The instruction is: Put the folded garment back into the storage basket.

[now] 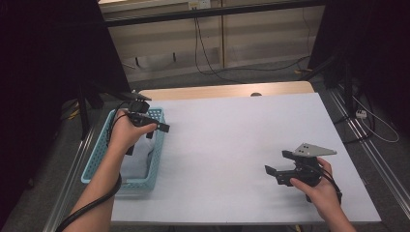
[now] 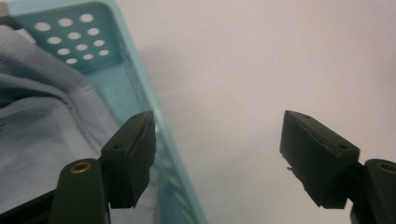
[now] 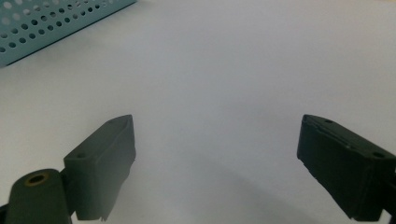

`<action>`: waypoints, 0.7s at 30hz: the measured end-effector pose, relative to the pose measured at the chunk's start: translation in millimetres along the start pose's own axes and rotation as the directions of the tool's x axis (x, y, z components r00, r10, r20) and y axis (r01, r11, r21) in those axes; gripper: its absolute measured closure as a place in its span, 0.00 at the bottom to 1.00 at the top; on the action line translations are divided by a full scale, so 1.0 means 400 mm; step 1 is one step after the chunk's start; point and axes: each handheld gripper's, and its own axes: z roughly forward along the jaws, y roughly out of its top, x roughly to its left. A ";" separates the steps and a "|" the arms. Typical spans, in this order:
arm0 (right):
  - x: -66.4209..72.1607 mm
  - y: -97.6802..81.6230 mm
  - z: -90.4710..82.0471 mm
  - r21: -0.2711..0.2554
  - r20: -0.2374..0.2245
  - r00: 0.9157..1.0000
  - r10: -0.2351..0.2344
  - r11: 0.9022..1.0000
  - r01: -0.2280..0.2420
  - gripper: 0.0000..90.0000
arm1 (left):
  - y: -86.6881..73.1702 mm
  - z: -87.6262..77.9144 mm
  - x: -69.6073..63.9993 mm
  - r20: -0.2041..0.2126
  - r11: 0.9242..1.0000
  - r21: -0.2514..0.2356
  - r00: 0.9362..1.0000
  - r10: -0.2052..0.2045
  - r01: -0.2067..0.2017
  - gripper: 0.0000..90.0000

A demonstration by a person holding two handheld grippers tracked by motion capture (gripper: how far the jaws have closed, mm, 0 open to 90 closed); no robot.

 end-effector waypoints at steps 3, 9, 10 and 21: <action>0.000 0.000 -0.001 -0.003 0.001 1.000 0.001 1.000 -0.001 0.13 | 0.000 0.005 -0.018 0.022 1.000 0.002 1.000 0.020 -0.020 0.28; 0.000 0.000 -0.001 0.003 -0.004 1.000 0.000 1.000 0.000 0.13 | -0.006 0.018 -0.053 0.055 0.998 -0.008 0.997 0.060 -0.060 0.26; 0.000 0.000 -0.001 0.003 -0.005 1.000 0.000 1.000 0.000 0.13 | -0.007 0.022 -0.058 0.064 0.998 -0.009 0.996 0.064 -0.064 0.25; 0.003 -0.001 -0.007 0.002 -0.008 1.000 -0.007 1.000 0.007 0.12 | -0.029 0.057 -0.116 0.130 0.993 -0.013 0.985 0.117 -0.116 0.23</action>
